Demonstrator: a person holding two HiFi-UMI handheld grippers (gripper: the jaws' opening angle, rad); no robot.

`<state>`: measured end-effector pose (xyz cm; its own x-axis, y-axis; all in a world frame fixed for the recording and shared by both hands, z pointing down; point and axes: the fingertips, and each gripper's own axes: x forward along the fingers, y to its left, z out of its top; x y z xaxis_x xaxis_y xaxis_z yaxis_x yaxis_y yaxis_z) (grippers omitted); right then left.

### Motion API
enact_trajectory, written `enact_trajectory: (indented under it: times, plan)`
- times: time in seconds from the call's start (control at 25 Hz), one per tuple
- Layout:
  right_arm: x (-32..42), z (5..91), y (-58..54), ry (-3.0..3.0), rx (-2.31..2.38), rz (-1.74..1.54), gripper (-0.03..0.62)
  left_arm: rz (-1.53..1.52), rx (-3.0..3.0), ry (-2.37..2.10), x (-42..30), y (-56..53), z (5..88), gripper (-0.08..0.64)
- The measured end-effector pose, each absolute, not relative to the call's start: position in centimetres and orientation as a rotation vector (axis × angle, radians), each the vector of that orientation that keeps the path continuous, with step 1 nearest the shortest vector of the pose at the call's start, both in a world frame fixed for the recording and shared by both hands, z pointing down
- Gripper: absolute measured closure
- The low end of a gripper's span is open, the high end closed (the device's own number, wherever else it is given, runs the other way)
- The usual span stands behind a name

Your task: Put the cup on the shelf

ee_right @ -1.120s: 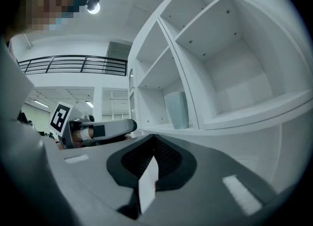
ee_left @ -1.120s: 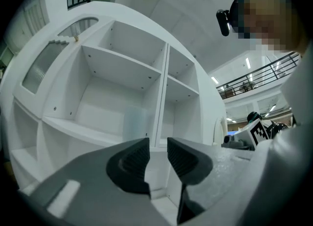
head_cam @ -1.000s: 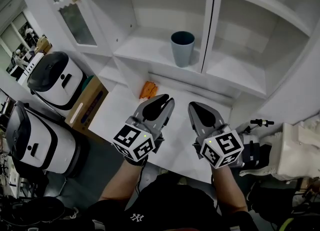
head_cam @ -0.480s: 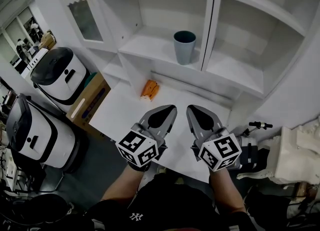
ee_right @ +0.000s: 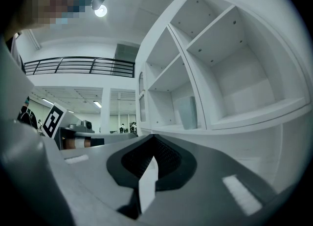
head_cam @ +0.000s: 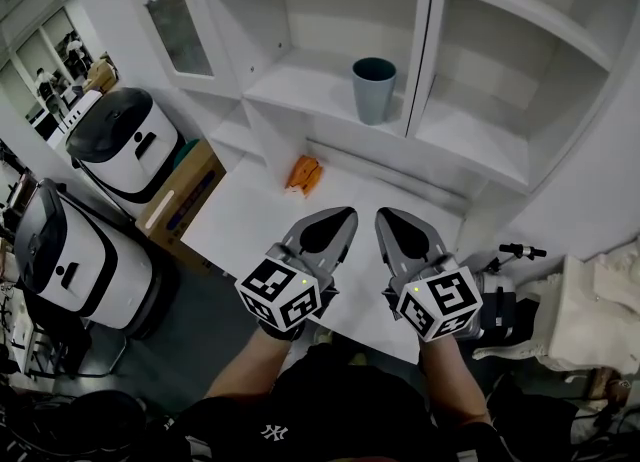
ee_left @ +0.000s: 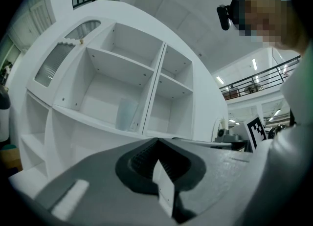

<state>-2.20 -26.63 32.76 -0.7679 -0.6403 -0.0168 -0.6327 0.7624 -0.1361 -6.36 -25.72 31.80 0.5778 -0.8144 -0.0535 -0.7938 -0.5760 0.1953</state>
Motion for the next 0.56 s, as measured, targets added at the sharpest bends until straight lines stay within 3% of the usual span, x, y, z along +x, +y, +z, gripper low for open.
enact_trajectory:
  times: [0.56]
  plan:
    - [-2.13, 32.40, -27.12, 2.889, -1.056, -0.170, 0.571, -0.197, 2.662, -1.366, -6.52, -26.38, 31.69, 0.560]
